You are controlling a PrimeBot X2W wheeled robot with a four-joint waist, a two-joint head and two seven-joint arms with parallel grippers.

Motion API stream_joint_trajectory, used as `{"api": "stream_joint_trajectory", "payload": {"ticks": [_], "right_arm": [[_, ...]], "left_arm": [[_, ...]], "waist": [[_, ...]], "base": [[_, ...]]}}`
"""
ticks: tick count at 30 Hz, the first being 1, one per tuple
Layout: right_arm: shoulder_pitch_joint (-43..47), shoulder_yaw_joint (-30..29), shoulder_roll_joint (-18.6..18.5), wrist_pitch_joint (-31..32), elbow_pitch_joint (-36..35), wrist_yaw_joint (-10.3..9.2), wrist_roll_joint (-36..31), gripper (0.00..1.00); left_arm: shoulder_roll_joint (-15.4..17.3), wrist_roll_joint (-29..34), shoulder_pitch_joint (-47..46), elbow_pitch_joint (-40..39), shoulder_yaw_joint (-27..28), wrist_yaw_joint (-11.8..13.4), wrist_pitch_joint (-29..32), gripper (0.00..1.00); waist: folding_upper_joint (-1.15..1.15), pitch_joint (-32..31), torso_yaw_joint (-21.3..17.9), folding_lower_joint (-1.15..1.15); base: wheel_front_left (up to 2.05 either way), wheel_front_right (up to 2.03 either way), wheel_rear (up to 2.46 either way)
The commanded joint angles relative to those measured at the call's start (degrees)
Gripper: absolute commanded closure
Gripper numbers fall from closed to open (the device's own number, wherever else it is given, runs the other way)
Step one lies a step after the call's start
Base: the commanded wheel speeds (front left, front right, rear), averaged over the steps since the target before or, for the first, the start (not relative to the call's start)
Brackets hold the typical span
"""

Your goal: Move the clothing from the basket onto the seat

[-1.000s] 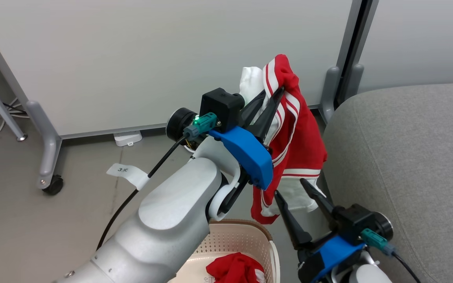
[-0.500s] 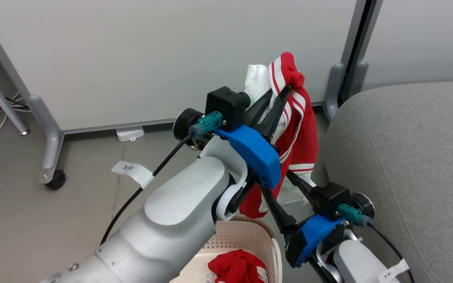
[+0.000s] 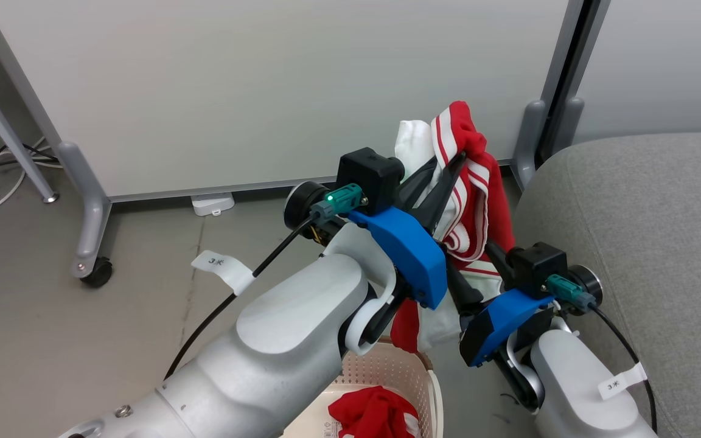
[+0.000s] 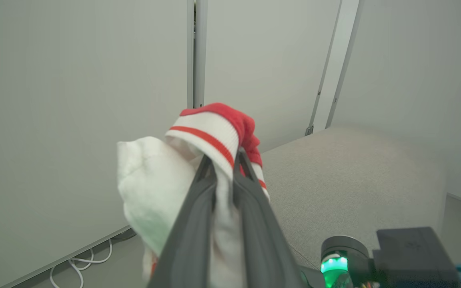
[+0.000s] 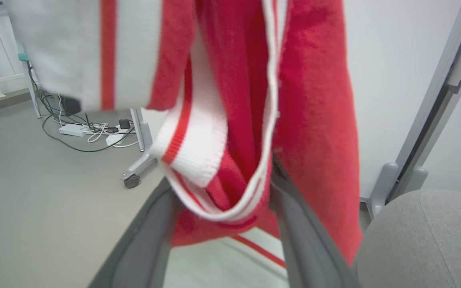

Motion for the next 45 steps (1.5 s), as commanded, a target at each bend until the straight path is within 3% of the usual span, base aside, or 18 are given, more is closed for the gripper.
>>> {"api": "stream_joint_trajectory", "payload": {"ticks": [1,2,13,14,16,17,18,26,33,37,45], "right_arm": [[-1.15,-0.29,-0.14,-0.37,0.81,0.03,0.07,0.75],[-1.55,-0.53,-0.14,-0.5,1.43,0.03,0.02,1.0],[-3.04,-0.31,-0.14,-1.14,4.79,0.03,1.12,1.0],[-3.01,-0.16,-0.14,-1.16,4.89,0.03,1.25,1.0],[-2.96,0.07,-0.14,-1.23,4.99,0.03,1.55,1.0],[-2.98,0.08,-0.14,-1.22,4.94,0.03,1.61,1.0],[-2.97,-0.04,-0.14,-1.25,4.77,0.03,1.58,1.0],[-2.03,-1.71,-0.15,-1.33,2.35,0.03,0.97,1.0],[-0.76,-3.28,-0.15,-1.33,-0.21,0.03,0.03,1.0],[-0.2,-3.91,-0.15,-1.32,-1.35,0.03,-0.39,1.0],[0.29,-4.59,-0.15,-1.32,-3.77,0.03,-1.44,1.0]], "left_arm": [[0.04,-0.42,-1.07,0.09,-0.22,-0.02,-0.13,1.0],[0.03,-0.56,-1.16,0.18,-0.54,-0.05,-0.15,1.0],[0.03,-2.42,-2.12,2.02,-2.2,-0.18,-1.21,1.0],[0.03,-2.62,-2.09,2.12,-2.32,-0.15,-1.35,0.96],[0.02,-2.84,-1.9,2.24,-2.77,-0.23,-1.42,0.58],[0.03,-2.79,-1.82,2.3,-2.98,-0.39,-1.5,0.16],[0.03,-2.86,-1.72,2.43,-3.13,-0.4,-1.68,0.0],[0.55,-2.79,0.05,4.03,-3.32,-1.4,-3.33,0.0],[4.25,-1.27,4.48,2.17,-0.17,-1.19,-5.54,0.0],[7.15,2.4,9.53,-2.49,5.72,-0.49,-5.8,0.0],[11.8,14.71,25.69,-12.34,19.17,-1.42,-5.81,0.0]], "waist": [[0.0,0.0,0.09,0.0],[0.0,0.0,0.14,0.0],[0.0,0.0,-0.03,0.0],[0.0,-0.01,-0.09,0.0],[0.0,-0.05,-0.22,0.0],[0.0,-0.06,-0.26,0.0],[0.0,-0.05,-0.28,0.0],[0.0,-0.02,-0.53,0.0],[0.0,-0.08,-0.74,0.0],[0.0,0.11,-1.06,0.0],[0.0,0.62,-3.26,0.0]], "base": [[0.0,0.0,0.0],[0.0,0.0,0.0],[0.0,0.0,0.0],[0.0,0.0,0.0],[0.0,0.0,0.0],[0.0,0.0,0.0],[0.0,0.0,0.0],[0.0,0.0,0.0],[0.0,0.0,0.0],[0.0,0.0,0.0],[0.0,0.0,0.0]]}}
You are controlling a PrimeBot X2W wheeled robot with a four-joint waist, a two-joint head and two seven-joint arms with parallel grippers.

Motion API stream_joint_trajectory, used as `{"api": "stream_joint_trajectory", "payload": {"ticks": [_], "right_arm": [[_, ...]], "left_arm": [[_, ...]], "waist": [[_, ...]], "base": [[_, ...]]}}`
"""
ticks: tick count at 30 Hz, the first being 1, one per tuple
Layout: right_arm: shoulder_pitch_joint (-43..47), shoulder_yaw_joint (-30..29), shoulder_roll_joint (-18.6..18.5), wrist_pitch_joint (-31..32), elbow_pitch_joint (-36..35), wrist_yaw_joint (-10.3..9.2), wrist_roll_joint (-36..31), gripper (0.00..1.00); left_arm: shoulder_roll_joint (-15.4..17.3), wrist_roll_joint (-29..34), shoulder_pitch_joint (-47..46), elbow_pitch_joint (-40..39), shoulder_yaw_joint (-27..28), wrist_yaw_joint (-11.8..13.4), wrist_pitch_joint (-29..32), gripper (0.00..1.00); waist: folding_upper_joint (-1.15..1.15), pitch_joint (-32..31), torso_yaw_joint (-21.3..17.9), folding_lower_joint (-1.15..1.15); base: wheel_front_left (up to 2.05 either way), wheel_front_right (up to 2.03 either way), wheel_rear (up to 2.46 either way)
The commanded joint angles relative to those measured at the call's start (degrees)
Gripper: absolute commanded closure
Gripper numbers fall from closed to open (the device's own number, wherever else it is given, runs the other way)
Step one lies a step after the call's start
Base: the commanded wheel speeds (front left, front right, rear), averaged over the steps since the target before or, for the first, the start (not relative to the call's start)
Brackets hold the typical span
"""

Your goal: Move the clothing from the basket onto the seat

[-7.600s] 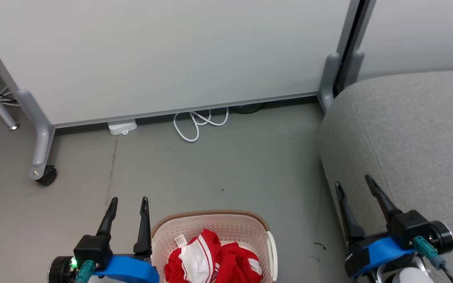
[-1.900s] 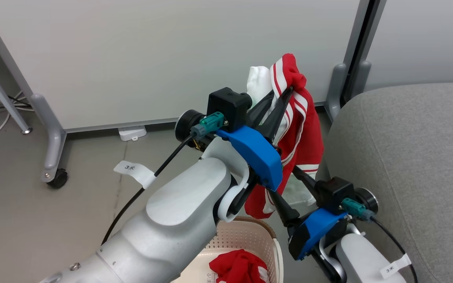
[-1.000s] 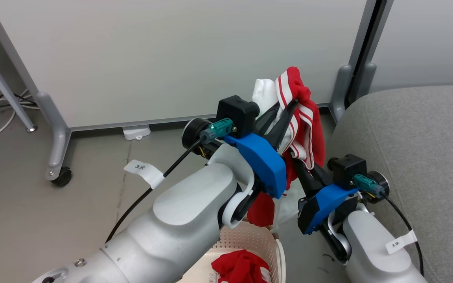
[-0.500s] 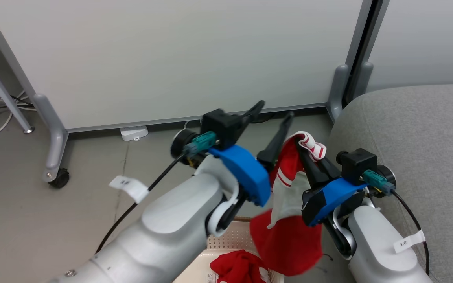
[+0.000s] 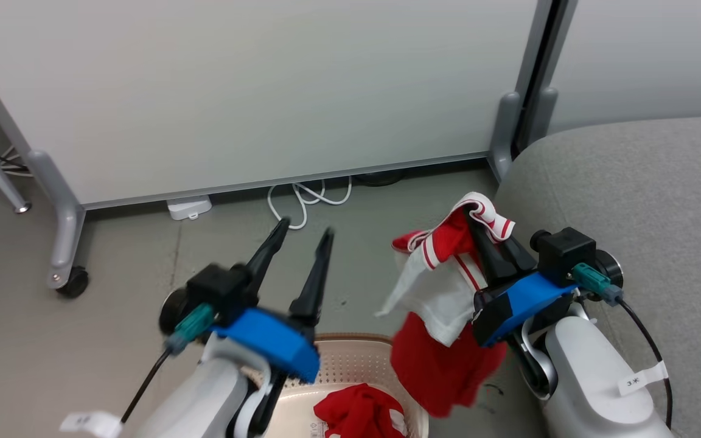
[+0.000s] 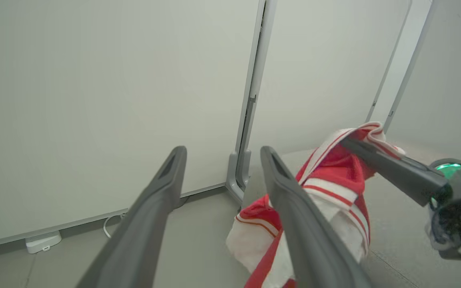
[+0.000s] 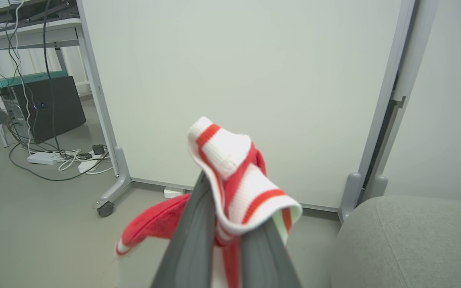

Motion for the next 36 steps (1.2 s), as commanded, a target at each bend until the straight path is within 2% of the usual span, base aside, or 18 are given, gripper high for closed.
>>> {"api": "stream_joint_trajectory", "payload": {"ticks": [1,2,6,10,19,26,36], "right_arm": [[0.56,-0.08,-0.16,-0.14,-0.9,0.03,-0.36,1.0],[0.56,-0.08,-0.16,-0.14,-0.9,0.03,-0.36,1.0],[1.02,-0.23,-0.16,0.51,-2.74,0.03,-0.09,1.0],[1.44,-0.04,-0.16,1.48,-5.05,0.03,-0.22,1.0],[3.82,-0.08,-0.16,3.83,-10.15,0.03,0.11,1.0],[5.74,-0.48,-0.16,5.33,-13.14,0.03,0.67,1.0],[8.24,-0.82,-0.15,6.61,-17.36,0.03,1.54,1.0]], "left_arm": [[0.78,2.29,3.3,-1.57,2.61,-0.66,-0.26,0.0],[0.78,2.29,3.3,-1.57,2.61,-0.66,-0.26,0.0],[1.14,8.23,10.3,-4.98,8.37,-2.65,-0.26,0.0],[0.42,13.8,16.61,-8.45,14.86,-5.62,-0.24,0.0],[-3.85,20.86,24.61,-9.98,26.01,-9.23,-0.21,0.0],[-6.01,23.63,25.67,-10.87,29.55,-10.96,-0.22,0.0],[-7.27,25.84,24.55,-10.95,30.44,-11.54,-0.22,0.0]], "waist": [[0.0,0.14,-0.95,0.0],[0.0,0.14,-0.95,0.0],[0.0,0.24,-2.5,0.0],[0.0,0.37,-4.52,0.0],[0.0,0.56,-9.04,0.0],[0.0,1.23,-13.84,0.0],[0.0,2.94,-20.9,0.0]], "base": [[0.0,0.0,0.0],[0.0,0.0,0.0],[0.0,0.0,0.0],[0.0,0.0,0.0],[0.0,0.0,0.0],[0.0,0.0,0.0],[0.0,0.0,0.0]]}}
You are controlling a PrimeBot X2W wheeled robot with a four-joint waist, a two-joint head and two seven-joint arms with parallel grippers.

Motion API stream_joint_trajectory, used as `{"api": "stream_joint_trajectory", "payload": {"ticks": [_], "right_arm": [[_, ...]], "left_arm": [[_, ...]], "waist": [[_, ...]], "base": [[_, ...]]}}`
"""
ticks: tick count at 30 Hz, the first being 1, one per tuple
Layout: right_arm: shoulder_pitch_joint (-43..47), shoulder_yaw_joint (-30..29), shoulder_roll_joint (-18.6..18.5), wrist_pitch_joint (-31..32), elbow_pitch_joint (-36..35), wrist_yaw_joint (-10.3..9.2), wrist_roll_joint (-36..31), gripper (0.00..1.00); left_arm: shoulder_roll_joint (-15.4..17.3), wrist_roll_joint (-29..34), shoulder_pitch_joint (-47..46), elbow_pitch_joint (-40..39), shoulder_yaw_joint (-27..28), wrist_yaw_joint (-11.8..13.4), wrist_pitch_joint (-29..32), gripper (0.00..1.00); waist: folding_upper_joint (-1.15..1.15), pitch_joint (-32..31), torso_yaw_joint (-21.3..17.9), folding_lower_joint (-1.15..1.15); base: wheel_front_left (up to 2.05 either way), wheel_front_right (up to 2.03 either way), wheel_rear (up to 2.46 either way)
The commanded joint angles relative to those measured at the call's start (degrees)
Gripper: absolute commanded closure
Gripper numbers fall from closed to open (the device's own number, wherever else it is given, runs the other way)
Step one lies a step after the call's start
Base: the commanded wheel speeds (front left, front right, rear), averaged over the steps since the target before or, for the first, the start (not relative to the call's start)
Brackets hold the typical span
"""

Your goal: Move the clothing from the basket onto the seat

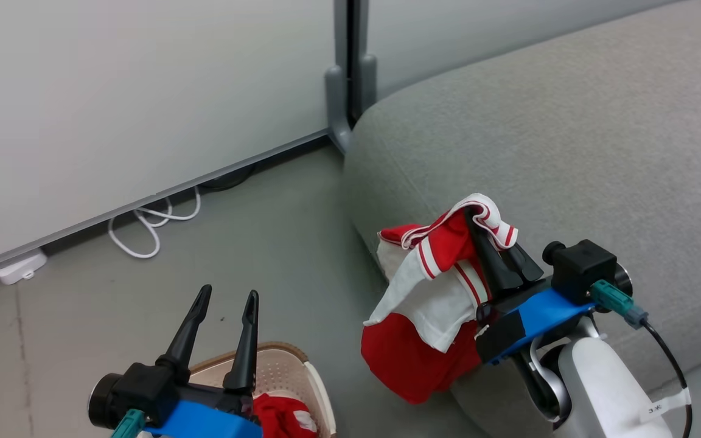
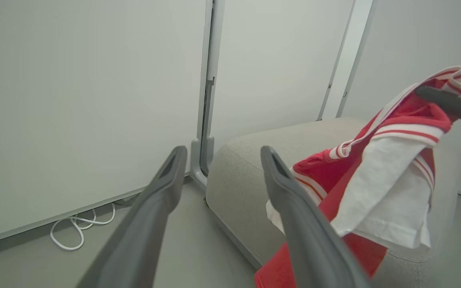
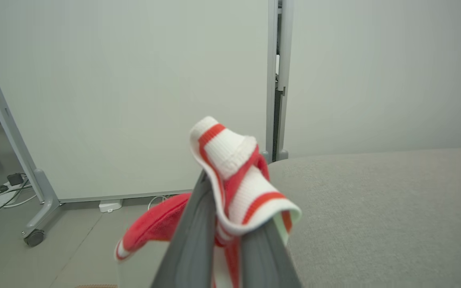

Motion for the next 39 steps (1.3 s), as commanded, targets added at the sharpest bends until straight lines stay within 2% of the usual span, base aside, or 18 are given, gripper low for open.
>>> {"api": "stream_joint_trajectory", "payload": {"ticks": [1,5,11,22,27,34,39], "right_arm": [[0.68,-0.06,-0.13,0.18,-0.81,0.03,0.36,1.0],[1.66,-0.53,-0.13,0.45,-2.09,0.03,0.48,1.0],[2.83,-1.98,-0.12,1.45,-3.54,0.03,-0.65,1.0],[0.61,-6.67,-0.12,2.67,-5.07,0.03,0.26,1.0],[-7.05,-10.86,-0.12,4.65,-2.98,0.03,3.25,1.0],[-23.03,-18.13,-0.23,8.87,-0.67,0.03,-2.11,1.0],[-34.54,-24.93,-3.79,12.1,-1.25,0.01,-3.64,1.0]], "left_arm": [[0.1,0.26,-0.93,-0.11,0.05,-0.46,-0.15,0.0],[0.41,0.03,-0.98,-0.22,-0.53,-0.42,-0.16,0.0],[1.07,-0.41,-2.08,-0.14,-1.48,-0.29,-0.15,0.0],[1.32,-0.58,-3.8,0.28,-2.86,-0.3,-0.15,0.0],[1.47,-0.59,-5.41,-0.33,-2.94,-0.3,-0.15,0.0],[2.88,0.11,-9.68,-2.2,-4.86,-0.31,-0.15,0.0],[4.38,0.76,-13.11,-4.57,-5.8,-0.31,-0.15,0.0]], "waist": [[0.0,0.74,-1.66,0.0],[0.0,1.07,-3.5,0.0],[0.0,1.59,-4.25,0.0],[0.0,3.9,-2.67,0.0],[0.0,6.48,-1.5,0.0],[0.0,13.47,1.41,0.0],[0.0,20.22,3.5,0.0]], "base": [[0.0,0.0,0.0],[0.0,0.0,0.0],[0.0,0.0,0.0],[0.0,0.0,0.0],[0.0,0.0,0.0],[0.0,0.0,0.0],[0.0,0.0,0.0]]}}
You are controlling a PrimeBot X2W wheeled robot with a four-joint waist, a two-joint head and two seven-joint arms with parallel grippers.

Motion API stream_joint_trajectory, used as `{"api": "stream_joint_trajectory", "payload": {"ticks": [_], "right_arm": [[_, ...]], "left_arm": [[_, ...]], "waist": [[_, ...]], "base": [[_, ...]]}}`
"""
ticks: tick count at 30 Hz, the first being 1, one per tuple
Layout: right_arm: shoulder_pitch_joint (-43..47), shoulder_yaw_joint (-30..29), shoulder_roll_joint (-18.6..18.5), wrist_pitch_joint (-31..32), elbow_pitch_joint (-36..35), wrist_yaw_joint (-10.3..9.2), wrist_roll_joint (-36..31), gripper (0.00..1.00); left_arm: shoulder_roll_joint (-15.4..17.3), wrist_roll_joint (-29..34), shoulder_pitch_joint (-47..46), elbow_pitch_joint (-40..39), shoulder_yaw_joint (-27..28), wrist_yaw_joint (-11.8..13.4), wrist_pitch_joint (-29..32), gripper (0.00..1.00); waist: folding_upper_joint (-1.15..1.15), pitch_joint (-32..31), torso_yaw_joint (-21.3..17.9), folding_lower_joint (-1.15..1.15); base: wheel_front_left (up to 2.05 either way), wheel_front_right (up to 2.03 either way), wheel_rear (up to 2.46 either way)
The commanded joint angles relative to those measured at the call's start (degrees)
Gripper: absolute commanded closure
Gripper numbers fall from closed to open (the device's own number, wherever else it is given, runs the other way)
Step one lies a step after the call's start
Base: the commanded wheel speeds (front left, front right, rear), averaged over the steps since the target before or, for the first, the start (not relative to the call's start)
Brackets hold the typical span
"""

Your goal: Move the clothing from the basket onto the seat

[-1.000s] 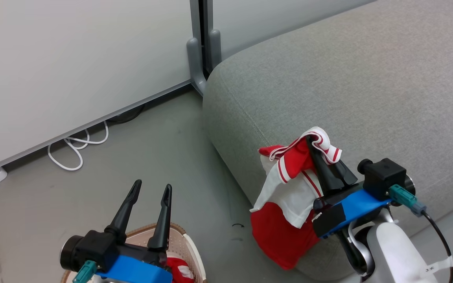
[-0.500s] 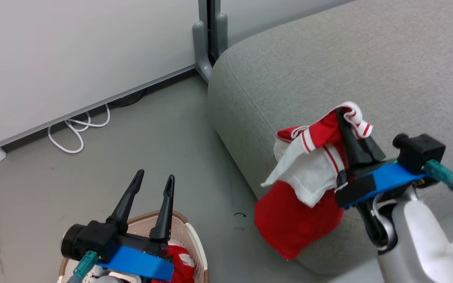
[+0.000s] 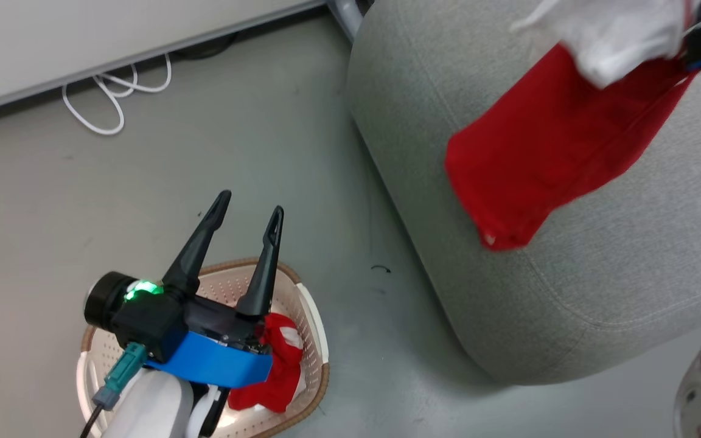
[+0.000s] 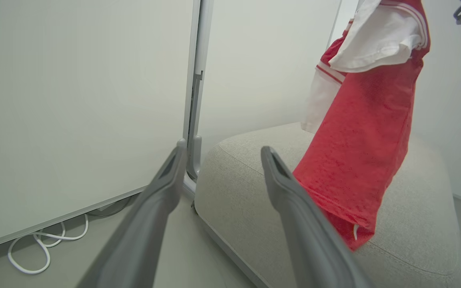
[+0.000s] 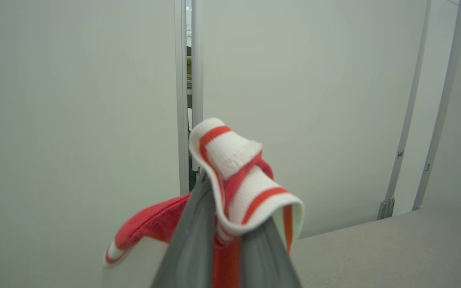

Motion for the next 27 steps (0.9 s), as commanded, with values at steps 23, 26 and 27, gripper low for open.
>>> {"api": "stream_joint_trajectory", "payload": {"ticks": [23,26,27], "right_arm": [[-14.08,-25.72,-12.58,0.19,15.59,0.02,-9.19,1.0],[-11.64,-26.66,-11.84,-0.04,19.99,0.01,-11.3,1.0],[-10.92,-26.79,-11.74,0.01,21.28,0.01,-12.0,1.0]], "left_arm": [[4.87,3.21,-10.84,-7.7,-2.48,-0.05,-0.15,0.0],[5.0,3.08,-11.02,-7.42,-3.09,-0.05,-0.15,0.0],[5.03,2.96,-11.1,-7.3,-3.28,-0.05,-0.15,0.0]], "waist": [[0.0,23.62,8.11,-0.01],[0.0,23.83,8.48,-0.01],[0.0,23.77,8.65,-0.01]], "base": [[0.0,0.0,0.0],[0.0,0.0,0.0],[0.0,0.0,0.0]]}}
